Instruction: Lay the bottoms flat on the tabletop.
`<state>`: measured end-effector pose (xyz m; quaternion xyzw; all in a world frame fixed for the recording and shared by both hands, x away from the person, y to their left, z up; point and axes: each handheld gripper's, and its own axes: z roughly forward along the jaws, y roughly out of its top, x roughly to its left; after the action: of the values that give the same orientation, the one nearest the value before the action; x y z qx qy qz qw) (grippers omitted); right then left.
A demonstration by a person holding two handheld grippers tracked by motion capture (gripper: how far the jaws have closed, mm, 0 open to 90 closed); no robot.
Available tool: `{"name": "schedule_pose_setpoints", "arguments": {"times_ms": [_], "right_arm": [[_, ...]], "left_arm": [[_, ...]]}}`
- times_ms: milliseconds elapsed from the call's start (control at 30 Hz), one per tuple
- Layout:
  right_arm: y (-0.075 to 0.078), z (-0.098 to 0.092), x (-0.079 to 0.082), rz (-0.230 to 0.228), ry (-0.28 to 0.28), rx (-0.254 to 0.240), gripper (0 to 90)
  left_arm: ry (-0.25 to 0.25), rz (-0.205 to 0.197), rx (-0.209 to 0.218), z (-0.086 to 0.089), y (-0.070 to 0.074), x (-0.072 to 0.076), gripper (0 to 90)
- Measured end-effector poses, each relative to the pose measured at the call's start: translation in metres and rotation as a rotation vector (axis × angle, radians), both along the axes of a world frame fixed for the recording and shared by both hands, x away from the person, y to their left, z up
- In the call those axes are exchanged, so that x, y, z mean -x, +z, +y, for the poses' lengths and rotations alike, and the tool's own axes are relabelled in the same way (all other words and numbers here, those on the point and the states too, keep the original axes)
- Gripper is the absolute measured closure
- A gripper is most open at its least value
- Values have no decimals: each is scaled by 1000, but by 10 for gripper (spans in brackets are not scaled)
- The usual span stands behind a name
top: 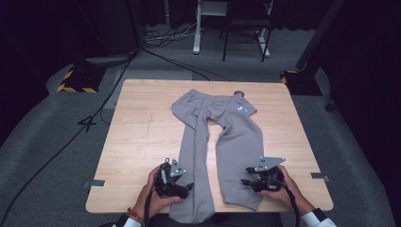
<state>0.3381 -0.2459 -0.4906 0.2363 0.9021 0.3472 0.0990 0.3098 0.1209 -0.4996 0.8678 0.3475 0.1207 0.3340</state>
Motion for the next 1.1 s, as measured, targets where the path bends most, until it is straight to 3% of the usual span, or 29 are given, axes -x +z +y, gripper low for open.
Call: {"name": "schedule_pose_setpoints", "arguments": {"times_ms": [100, 133, 233, 300, 433, 467, 500, 533, 567, 600, 633, 700, 767, 800, 833, 867, 900, 967, 1000, 1067, 1100], "right_arm": [[-1, -14, 15, 0, 1, -16, 461], [0, -23, 25, 4, 18, -2, 457], [3, -29, 34, 21, 46, 28, 454], [6, -39, 45, 45, 79, 63, 459], [12, -44, 50, 57, 112, 115, 513], [17, -42, 48, 25, 90, 92, 497], [17, -42, 48, 25, 90, 92, 497], [23, -38, 37, -8, 27, 47, 462], [25, -35, 29, -27, -14, 40, 449], [25, -35, 29, -27, -14, 40, 449], [26, -29, 9, -64, -65, 37, 441], [25, -28, 1, -68, -79, 34, 437], [20, -20, -28, -58, -138, 19, 421], [20, -20, -28, -58, -138, 19, 421], [13, -13, -44, -60, -144, 41, 419], [13, -13, -44, -60, -144, 41, 419], [6, -9, -56, -43, -151, 38, 419], [3, -8, -61, -34, -152, 21, 420], [1, -6, -64, -21, -151, 14, 414], [0, -3, -68, -14, -160, 5, 429], [0, -2, -69, -12, -155, 8, 444]], "left_arm": [[21, -1, 5, 13, 0, 5, 157], [32, 5, -3, 21, 0, 10, 157], [47, 9, -11, 28, 1, 16, 157], [86, 26, -27, 37, 3, 25, 156], [113, 16, -48, 42, 6, 28, 162], [113, 1, -44, 40, 8, 24, 171], [113, 1, -44, 40, 8, 24, 176], [114, -9, -40, 36, 10, 16, 191], [110, -20, -50, 33, 11, 9, 198], [110, -20, -50, 33, 11, 9, 198], [108, -15, -55, 27, 13, -8, 204], [108, -21, -61, 24, 13, -16, 222], [107, -10, -59, 15, 12, -42, 303], [107, -10, -59, 15, 12, -42, 302], [119, -6, -60, 13, 11, -50, 314], [128, 1, -63, 12, 10, -57, 314], [132, 11, -46, 12, 9, -63, 365], [133, 26, -13, 14, 7, -72, 381], [137, 25, -8, 15, 8, -74, 430], [129, 25, -2, 16, 8, -76, 634], [111, 18, 4, 17, 8, -75, 634]]}}
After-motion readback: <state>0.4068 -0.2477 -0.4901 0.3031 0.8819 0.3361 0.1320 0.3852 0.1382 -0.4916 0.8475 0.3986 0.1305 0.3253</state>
